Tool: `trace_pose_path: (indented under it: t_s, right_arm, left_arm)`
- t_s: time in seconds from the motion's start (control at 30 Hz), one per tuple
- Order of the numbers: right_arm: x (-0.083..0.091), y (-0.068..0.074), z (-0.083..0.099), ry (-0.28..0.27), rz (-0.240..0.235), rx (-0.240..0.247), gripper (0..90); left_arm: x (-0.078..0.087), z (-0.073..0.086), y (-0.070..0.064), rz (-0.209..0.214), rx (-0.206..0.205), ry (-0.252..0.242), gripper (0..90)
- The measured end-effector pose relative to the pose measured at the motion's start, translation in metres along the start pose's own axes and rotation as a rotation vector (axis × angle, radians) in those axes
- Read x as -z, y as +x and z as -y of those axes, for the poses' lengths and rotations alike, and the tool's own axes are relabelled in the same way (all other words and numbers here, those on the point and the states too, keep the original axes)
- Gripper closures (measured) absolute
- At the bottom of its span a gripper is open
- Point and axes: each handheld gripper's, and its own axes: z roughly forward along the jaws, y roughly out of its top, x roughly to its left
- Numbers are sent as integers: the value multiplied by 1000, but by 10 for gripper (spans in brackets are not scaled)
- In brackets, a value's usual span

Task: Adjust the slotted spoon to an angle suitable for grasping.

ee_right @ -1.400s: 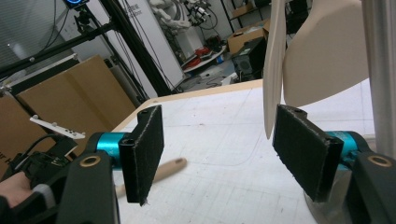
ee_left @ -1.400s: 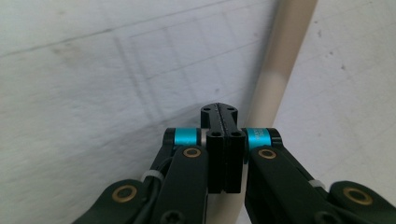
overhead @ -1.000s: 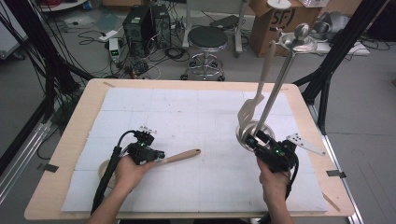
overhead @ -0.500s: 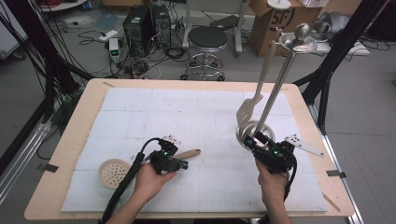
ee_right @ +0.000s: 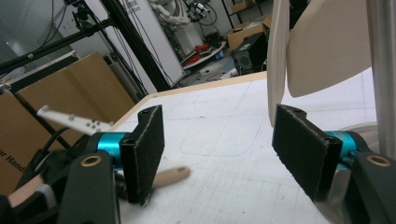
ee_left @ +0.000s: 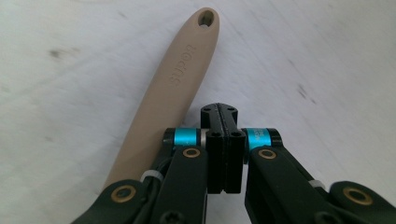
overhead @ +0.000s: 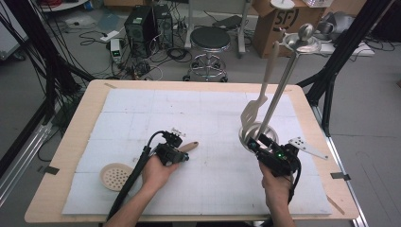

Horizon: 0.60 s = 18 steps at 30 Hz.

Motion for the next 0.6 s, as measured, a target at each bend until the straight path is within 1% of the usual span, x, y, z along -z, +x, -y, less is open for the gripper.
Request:
trace_pose_path:
  t_s: [0.03, 0.1, 0.13, 0.17, 0.23, 0.3, 0.33, 0.37, 0.4, 0.43, 0.5, 0.57, 0.6]
  right_arm:
    - [0, 0, 0, -1, 1, 2, 337]
    - [1, 0, 0, -1, -1, 0, 336]
    - [1, -1, 0, 0, 1, 2, 337]
    - [0, -1, 1, 1, 2, 2, 337]
    - [0, -1, 2, 4, 2, 1, 337]
    - [0, -1, 2, 5, 3, 7, 337]
    - [0, 0, 2, 6, 2, 3, 337]
    - [0, 0, 3, 6, 3, 3, 337]
    - [0, 0, 3, 6, 3, 4, 337]
    - [0, 0, 3, 5, 4, 7, 337]
    - [1, 0, 3, 5, 5, 8, 337]
    - [1, 0, 4, 9, 7, 7, 337]
    - [1, 0, 4, 12, 6, 5, 337]
  left_arm:
    - [0, -1, 5, 5, 18, -4, 900]
    - [0, -2, 13, -11, 40, -5, 900]
    - [1, -2, 17, -1, 54, -7, 900]
    - [1, -3, 18, -10, 66, -12, 900]
    - [2, -5, 21, -24, 54, -4, 900]
    - [4, -8, 22, -59, 41, 2, 900]
    - [6, -10, 24, -72, 42, 3, 900]
    - [8, -11, 27, -73, 50, 2, 900]
    - [10, -12, 30, -69, 68, -5, 900]
    - [12, -12, 34, -81, 71, -8, 900]
    - [17, -12, 41, -59, 93, -14, 900]
    - [20, -12, 46, -64, 108, -22, 900]
    - [20, -12, 48, -58, 109, -23, 900]
